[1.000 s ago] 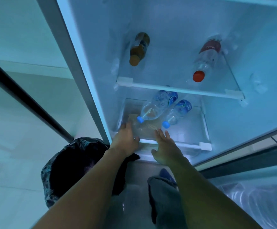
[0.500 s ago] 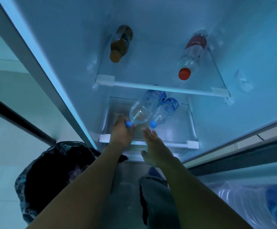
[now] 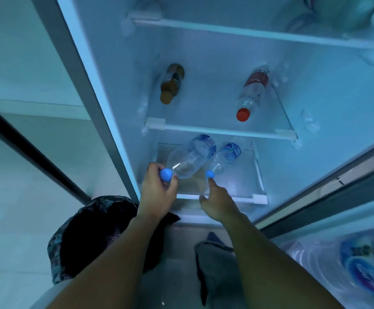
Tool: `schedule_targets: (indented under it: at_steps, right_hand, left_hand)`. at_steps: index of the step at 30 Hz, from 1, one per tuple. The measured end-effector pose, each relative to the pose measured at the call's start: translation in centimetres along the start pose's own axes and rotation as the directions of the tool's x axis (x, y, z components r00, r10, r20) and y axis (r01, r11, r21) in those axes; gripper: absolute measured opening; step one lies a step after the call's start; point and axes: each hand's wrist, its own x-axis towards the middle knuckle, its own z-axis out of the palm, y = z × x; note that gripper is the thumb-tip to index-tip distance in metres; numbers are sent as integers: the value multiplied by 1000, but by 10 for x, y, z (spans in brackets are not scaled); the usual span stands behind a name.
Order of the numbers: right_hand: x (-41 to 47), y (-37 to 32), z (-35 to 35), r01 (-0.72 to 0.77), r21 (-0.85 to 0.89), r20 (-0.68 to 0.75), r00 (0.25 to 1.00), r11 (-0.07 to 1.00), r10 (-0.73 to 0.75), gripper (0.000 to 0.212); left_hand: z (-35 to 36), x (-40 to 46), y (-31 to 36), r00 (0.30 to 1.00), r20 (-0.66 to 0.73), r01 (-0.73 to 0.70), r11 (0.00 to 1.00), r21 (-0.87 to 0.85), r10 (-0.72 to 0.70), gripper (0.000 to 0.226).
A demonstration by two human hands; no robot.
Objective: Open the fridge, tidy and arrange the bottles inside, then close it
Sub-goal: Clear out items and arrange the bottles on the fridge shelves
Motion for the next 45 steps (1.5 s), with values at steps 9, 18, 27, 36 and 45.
schedule_targets:
  at_steps: [9, 18, 27, 36, 45]
  right_hand:
    - [-11, -8, -1, -47, 64, -210, 976, 997, 60, 72]
    - [18, -14, 1, 203, 125, -344, 927, 971, -150, 100]
    - [64, -24, -11, 269, 363, -280, 945, 892, -171, 83]
    - [2, -43, -28, 266, 488, -302, 945, 831, -125, 71]
    - [-116, -40, -45, 282, 504, -550, 834, 816, 51, 72]
  left_hand:
    - [-25, 4, 59, 883, -209, -433, 901, -21, 420, 28]
    - [-23, 35, 91, 931, -41, -361, 901, -242, 362, 41]
    - [-12, 41, 106, 924, -82, -382, 891, -248, 373, 38]
    - [-40, 59, 150, 950, 10, -299, 917, -266, 312, 27]
    - [-74, -10, 228, 819, 123, -506, 807, -304, 560, 31]
